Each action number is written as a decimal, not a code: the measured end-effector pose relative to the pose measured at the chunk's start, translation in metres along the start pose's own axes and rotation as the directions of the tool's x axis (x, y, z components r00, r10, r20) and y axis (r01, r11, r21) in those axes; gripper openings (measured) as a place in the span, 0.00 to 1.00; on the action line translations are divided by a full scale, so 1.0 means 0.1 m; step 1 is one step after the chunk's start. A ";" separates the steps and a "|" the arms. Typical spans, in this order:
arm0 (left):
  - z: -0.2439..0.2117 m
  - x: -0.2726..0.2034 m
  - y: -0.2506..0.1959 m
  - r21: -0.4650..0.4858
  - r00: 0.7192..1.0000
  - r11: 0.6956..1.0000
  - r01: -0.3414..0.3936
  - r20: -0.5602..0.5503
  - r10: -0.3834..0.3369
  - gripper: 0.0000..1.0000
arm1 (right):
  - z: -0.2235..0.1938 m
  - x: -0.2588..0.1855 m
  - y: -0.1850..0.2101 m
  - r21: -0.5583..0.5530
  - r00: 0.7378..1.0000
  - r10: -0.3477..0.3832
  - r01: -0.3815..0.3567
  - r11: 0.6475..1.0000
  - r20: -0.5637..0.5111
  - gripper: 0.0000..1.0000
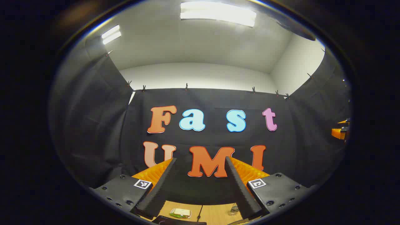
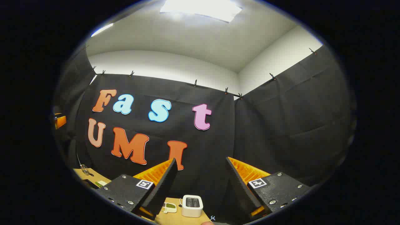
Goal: First push the handle of the pot to place it horizontally, then grasp the pot with both hands and set it on the induction cooktop.
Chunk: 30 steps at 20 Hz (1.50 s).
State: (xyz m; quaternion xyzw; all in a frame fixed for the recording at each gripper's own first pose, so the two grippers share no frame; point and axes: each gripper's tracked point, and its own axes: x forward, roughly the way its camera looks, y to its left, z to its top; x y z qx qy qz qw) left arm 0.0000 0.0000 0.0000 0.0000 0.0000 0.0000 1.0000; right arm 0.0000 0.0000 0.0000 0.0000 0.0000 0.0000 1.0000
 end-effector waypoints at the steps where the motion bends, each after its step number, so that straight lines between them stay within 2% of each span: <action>1: -0.01 0.02 -0.03 -0.001 1.000 1.000 0.011 0.000 -0.011 0.97 | 0.00 -0.02 -0.04 -0.002 1.000 -0.010 0.010 1.000 -0.004 0.95; 5: -0.02 0.16 -0.21 -0.001 0.998 0.998 0.059 0.001 -0.059 0.96 | 0.00 -0.15 -0.31 -0.043 0.997 -0.072 0.072 0.997 -0.012 0.95; 6: -0.03 0.18 -0.26 -0.005 0.997 0.997 0.072 0.001 -0.072 0.96 | -0.01 -0.18 -0.38 -0.043 0.996 -0.089 0.088 0.995 -0.016 0.97; 11: -0.01 0.24 -0.45 -0.017 0.992 0.992 0.125 0.007 -0.125 0.96 | -0.07 -0.24 -0.53 -0.023 0.991 -0.132 0.131 0.991 -0.035 0.95; 13: -0.02 0.25 -0.47 -0.019 0.991 0.991 0.134 0.005 -0.134 0.96 | -0.08 -0.24 -0.53 -0.023 0.990 -0.137 0.136 0.990 -0.041 0.97; 23: -0.15 0.38 -0.51 -0.038 0.987 0.987 0.155 -0.029 -0.156 0.97 | -0.14 -0.24 -0.43 -0.054 0.990 -0.126 0.122 0.991 -0.066 0.95; 30: -0.04 0.35 -0.55 -0.015 0.985 0.985 0.174 -0.015 -0.174 0.96 | -0.15 -0.19 -0.39 -0.047 0.991 -0.118 0.115 0.992 -0.065 0.95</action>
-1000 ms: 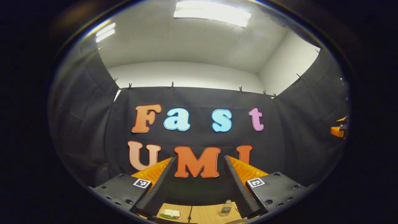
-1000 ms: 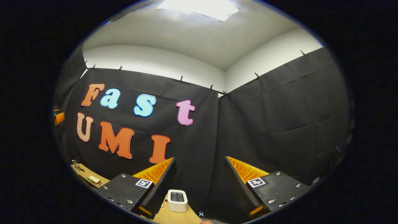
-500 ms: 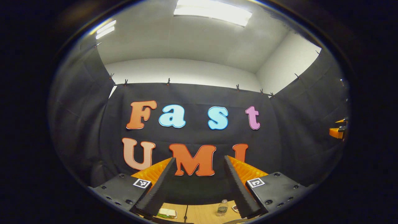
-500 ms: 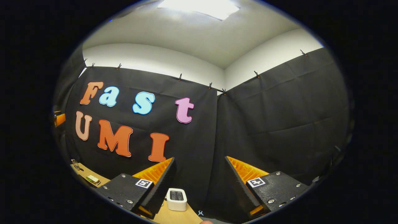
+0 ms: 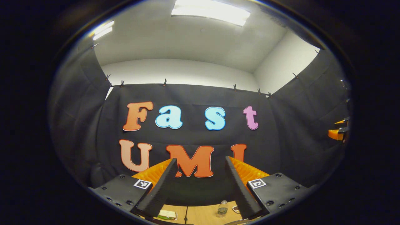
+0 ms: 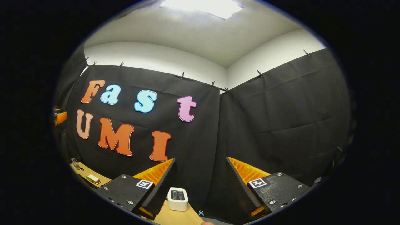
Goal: First push the handle of the pot to place it horizontally, then grasp the pot with both hands and set it on the induction cooktop.
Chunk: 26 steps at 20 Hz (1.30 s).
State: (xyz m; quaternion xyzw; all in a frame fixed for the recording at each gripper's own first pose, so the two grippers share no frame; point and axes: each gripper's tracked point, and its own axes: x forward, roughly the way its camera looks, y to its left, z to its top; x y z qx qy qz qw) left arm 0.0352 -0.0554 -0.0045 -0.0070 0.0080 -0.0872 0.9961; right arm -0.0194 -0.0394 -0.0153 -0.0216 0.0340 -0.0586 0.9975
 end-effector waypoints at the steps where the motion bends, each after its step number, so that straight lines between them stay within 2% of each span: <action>1: 0.02 -0.01 0.02 0.005 1.000 1.000 -0.006 0.005 0.005 0.97 | 0.01 0.01 0.00 -0.001 1.000 0.002 -0.002 1.000 0.003 0.95; 5: -0.07 -0.08 0.05 0.007 1.000 1.000 -0.017 -0.023 0.018 0.96 | 0.00 0.07 0.07 0.003 1.000 0.021 -0.021 1.000 0.013 0.95; 9: -0.46 -0.17 -0.06 -0.014 0.990 1.000 -0.003 -0.141 0.001 0.94 | -0.15 0.10 0.13 0.006 0.999 0.044 -0.044 0.999 -0.013 0.95; 11: -0.70 -0.24 -0.17 -0.024 0.978 1.000 0.011 -0.208 -0.016 0.79 | -0.23 0.11 0.17 0.016 0.998 0.062 -0.062 0.998 -0.028 0.95; 12: -0.84 -0.29 -0.25 -0.031 0.968 0.999 0.022 -0.249 -0.029 0.65 | -0.28 0.11 0.18 0.017 0.997 0.069 -0.069 0.997 -0.036 0.95; 13: -1.00 -0.35 -0.32 -0.036 0.955 0.999 0.029 -0.294 -0.038 0.58 | -0.32 0.13 0.17 0.019 0.996 0.075 -0.074 0.997 -0.044 0.95; 14: -1.16 -0.41 -0.38 -0.041 0.940 0.999 0.035 -0.338 -0.047 0.38 | -0.36 0.13 0.18 0.022 0.995 0.082 -0.081 0.996 -0.051 0.95; 15: -1.35 -0.46 -0.45 -0.040 0.920 0.998 0.040 -0.387 -0.053 0.25 | -0.40 0.15 0.18 0.027 0.994 0.089 -0.087 0.996 -0.058 0.95; 16: -1.55 -0.54 -0.51 -0.040 0.897 0.998 0.047 -0.438 -0.060 0.11 | -0.43 0.14 0.17 0.031 0.993 0.096 -0.094 0.995 -0.063 0.95; 17: -1.74 -0.62 -0.55 -0.037 0.867 0.998 0.043 -0.496 -0.056 0.08 | -0.46 0.16 0.16 0.033 0.993 0.100 -0.098 0.995 -0.067 0.95; 18: -1.96 -0.73 -0.63 -0.045 0.831 0.998 0.040 -0.553 -0.059 0.07 | -0.48 0.18 0.15 0.035 0.992 0.104 -0.102 0.994 -0.071 0.95; 21: -2.60 -1.15 -0.79 -0.066 0.685 0.998 0.013 -0.726 -0.057 0.07 | -0.57 0.18 0.09 0.035 0.990 0.117 -0.114 0.993 -0.079 0.95; 26: -3.26 -1.80 -1.05 -0.097 0.462 0.994 -0.048 -0.885 -0.064 0.07 | -0.75 0.20 0.01 0.038 0.985 0.145 -0.142 0.989 -0.097 0.97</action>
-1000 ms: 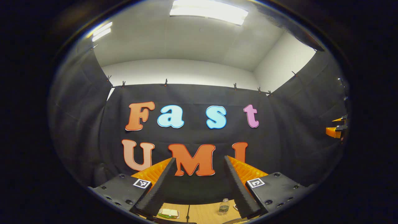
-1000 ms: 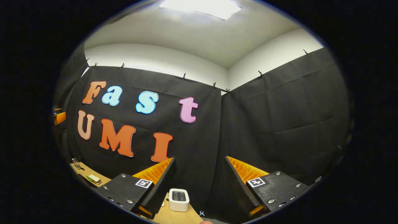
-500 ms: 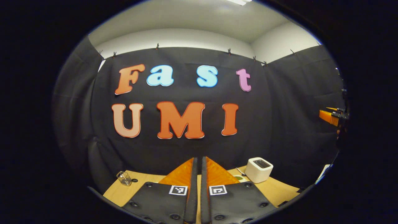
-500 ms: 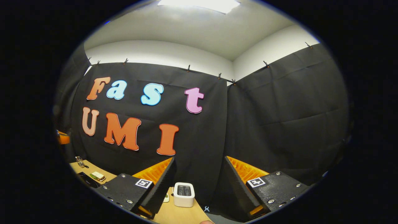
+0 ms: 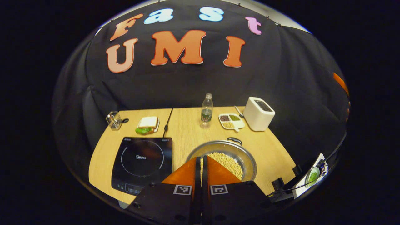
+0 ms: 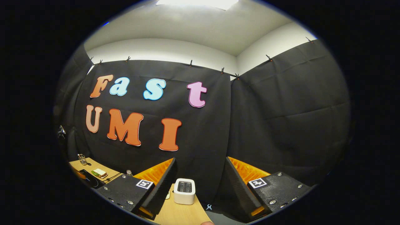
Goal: First push the handle of the pot to place it horizontally, then grasp the pot with both hands and set it on the induction cooktop.
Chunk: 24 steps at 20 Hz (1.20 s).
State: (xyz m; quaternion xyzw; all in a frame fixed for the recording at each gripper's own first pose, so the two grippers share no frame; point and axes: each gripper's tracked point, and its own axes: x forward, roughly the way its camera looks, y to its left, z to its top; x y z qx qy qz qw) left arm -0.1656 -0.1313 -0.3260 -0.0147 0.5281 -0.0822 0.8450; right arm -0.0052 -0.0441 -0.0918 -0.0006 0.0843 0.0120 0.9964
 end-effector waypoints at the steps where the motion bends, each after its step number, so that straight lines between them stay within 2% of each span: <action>1: -0.20 0.03 -0.04 -0.019 0.999 1.000 -0.001 -0.052 0.000 0.07 | -0.04 0.01 -0.02 0.000 1.000 0.006 -0.006 1.000 -0.004 0.97; 5: -0.84 0.13 -0.22 -0.095 0.972 0.995 -0.011 -0.234 -0.011 0.08 | -0.21 0.04 -0.09 -0.001 0.999 0.032 -0.032 0.999 -0.026 0.95; 10: -1.50 0.21 -0.41 -0.197 0.912 0.978 -0.069 -0.410 -0.018 0.07 | -0.40 0.04 -0.25 0.017 0.998 0.043 -0.042 0.999 -0.052 0.95; 13: -1.69 0.25 -0.43 -0.242 0.876 0.964 -0.106 -0.482 -0.025 0.08 | -0.47 0.04 -0.37 0.031 0.998 0.032 -0.030 0.999 -0.061 0.95; 17: -1.94 0.31 -0.55 -0.319 0.822 0.937 -0.141 -0.565 -0.068 0.08 | -0.60 0.00 -0.52 0.046 0.996 0.010 -0.006 0.999 -0.088 0.95; 21: -2.14 0.42 -0.54 -0.330 0.775 0.928 -0.171 -0.627 -0.080 0.08 | -0.72 -0.06 -0.67 0.052 0.992 -0.038 0.045 0.998 -0.120 0.95; 24: -2.21 0.51 -0.49 -0.332 0.754 0.925 -0.187 -0.652 -0.082 0.08 | -0.77 -0.11 -0.67 0.051 0.988 -0.060 0.067 0.996 -0.139 0.95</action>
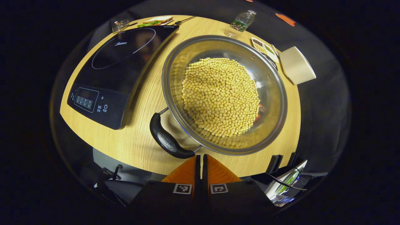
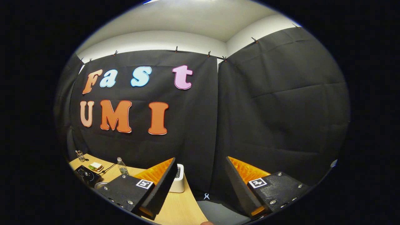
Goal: First push the handle of the pot to place it horizontally, then grasp the pot with both hands and set it on the induction cooktop.
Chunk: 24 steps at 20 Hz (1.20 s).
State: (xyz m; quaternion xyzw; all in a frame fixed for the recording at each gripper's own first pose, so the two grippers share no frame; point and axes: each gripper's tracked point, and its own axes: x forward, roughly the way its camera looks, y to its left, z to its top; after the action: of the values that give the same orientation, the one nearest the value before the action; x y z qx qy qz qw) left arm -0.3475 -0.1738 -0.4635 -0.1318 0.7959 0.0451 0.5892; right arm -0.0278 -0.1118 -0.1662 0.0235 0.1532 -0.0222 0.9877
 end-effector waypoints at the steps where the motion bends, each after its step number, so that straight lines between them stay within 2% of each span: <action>1: 0.00 0.04 0.01 -0.009 1.000 1.000 0.000 -0.019 0.000 0.08 | 0.01 -0.01 0.01 -0.005 1.000 -0.003 0.003 1.000 -0.001 0.95; 5: 0.01 0.15 0.14 -0.005 0.998 0.999 -0.044 -0.040 0.044 0.08 | 0.01 -0.02 0.01 -0.009 1.000 -0.028 0.028 1.000 -0.010 0.95; 8: 0.11 0.14 0.25 -0.007 0.996 0.996 -0.084 -0.023 0.083 0.08 | -0.01 0.00 0.16 -0.012 1.000 -0.015 0.015 1.000 -0.021 0.97; 13: 0.36 0.12 0.40 -0.035 0.990 0.990 -0.137 0.013 0.137 0.09 | -0.01 0.02 0.38 -0.035 1.000 0.010 -0.011 0.999 -0.027 0.95; 17: 0.62 0.05 0.47 0.005 0.981 0.983 -0.185 0.066 0.184 0.08 | -0.04 0.06 0.55 -0.037 0.999 0.029 -0.031 0.999 -0.042 0.97; 24: 1.07 -0.01 0.43 0.110 0.972 0.973 -0.201 0.150 0.183 0.08 | -0.16 0.10 0.89 -0.038 0.994 0.066 -0.069 0.997 -0.083 0.95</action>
State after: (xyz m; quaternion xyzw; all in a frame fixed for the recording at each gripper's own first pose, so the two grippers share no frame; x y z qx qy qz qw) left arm -0.2598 -0.1077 -0.4981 -0.0135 0.7632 0.0613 0.6431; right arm -0.0184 -0.0227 -0.1811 0.0094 0.1932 0.0153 0.9810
